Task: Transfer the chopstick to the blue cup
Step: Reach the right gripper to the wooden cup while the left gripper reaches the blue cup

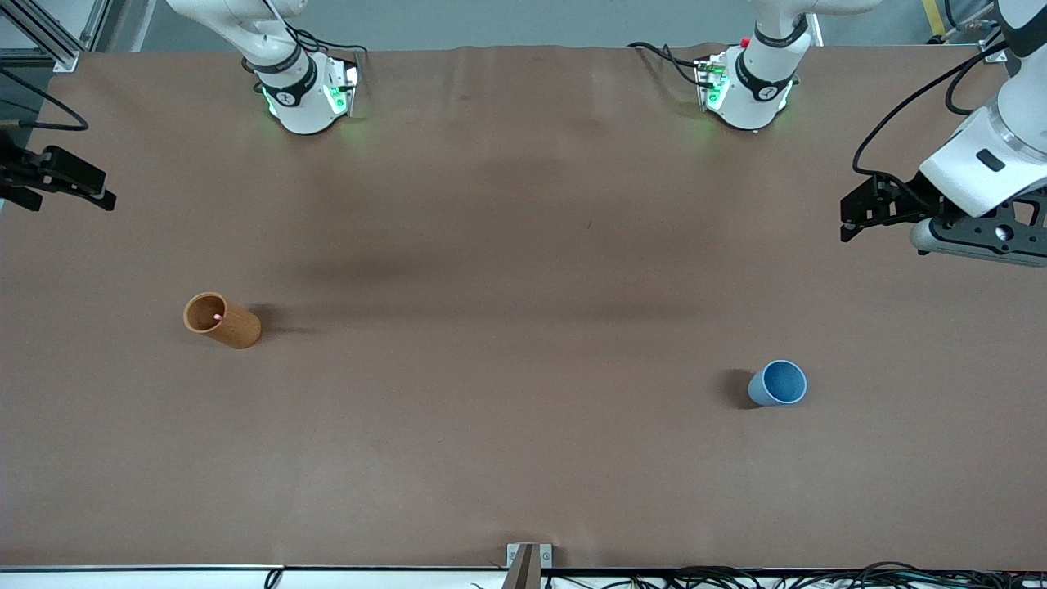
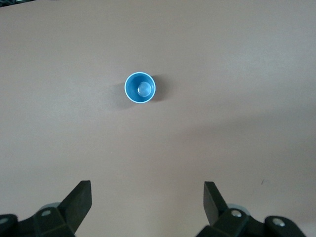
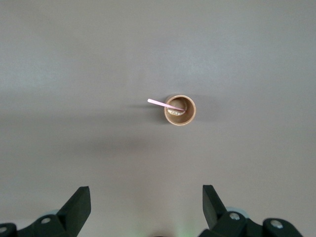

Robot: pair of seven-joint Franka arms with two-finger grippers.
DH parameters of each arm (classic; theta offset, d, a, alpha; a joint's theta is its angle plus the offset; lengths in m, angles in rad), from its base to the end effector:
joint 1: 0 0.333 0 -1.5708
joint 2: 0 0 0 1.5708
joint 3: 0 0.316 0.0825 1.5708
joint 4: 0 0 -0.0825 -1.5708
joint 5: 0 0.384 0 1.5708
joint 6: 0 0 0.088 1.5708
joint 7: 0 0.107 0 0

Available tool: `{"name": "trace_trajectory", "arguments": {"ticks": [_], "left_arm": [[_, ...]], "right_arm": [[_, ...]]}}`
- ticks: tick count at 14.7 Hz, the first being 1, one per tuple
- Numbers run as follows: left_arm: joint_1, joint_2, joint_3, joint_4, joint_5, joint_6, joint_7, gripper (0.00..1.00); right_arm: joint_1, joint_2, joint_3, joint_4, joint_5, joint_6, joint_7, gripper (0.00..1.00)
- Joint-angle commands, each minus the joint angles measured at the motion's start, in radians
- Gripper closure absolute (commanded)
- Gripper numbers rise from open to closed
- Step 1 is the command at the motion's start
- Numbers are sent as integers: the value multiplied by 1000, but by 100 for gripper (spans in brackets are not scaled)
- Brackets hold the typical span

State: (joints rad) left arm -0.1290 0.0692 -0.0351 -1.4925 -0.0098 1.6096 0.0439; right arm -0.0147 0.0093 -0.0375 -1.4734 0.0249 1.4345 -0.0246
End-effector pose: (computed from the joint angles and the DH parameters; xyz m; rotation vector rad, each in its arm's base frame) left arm 0.5726 -0.0951 0.6259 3.1088 -0.3240 0.0737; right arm 0.5428 -0.0253 0.6531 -3.1143 0.0386 0.0735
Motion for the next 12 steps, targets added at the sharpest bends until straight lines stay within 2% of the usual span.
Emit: {"name": "trace_trajectory", "arguments": {"ticks": [1, 8, 10, 12], "left_arm": [[3, 11, 1, 29, 7, -10, 10, 0], [17, 26, 3, 28, 11, -8, 27, 0], [28, 73, 4, 29, 1, 6, 28, 0], [60, 141, 8, 25, 8, 82, 28, 0]], "right_arm": [[-19, -12, 7, -18, 3, 4, 2, 0], [-18, -12, 7, -18, 3, 6, -4, 0], [-16, -12, 7, -18, 3, 11, -4, 0], [-13, -15, 8, -39, -8, 15, -12, 0]]}}
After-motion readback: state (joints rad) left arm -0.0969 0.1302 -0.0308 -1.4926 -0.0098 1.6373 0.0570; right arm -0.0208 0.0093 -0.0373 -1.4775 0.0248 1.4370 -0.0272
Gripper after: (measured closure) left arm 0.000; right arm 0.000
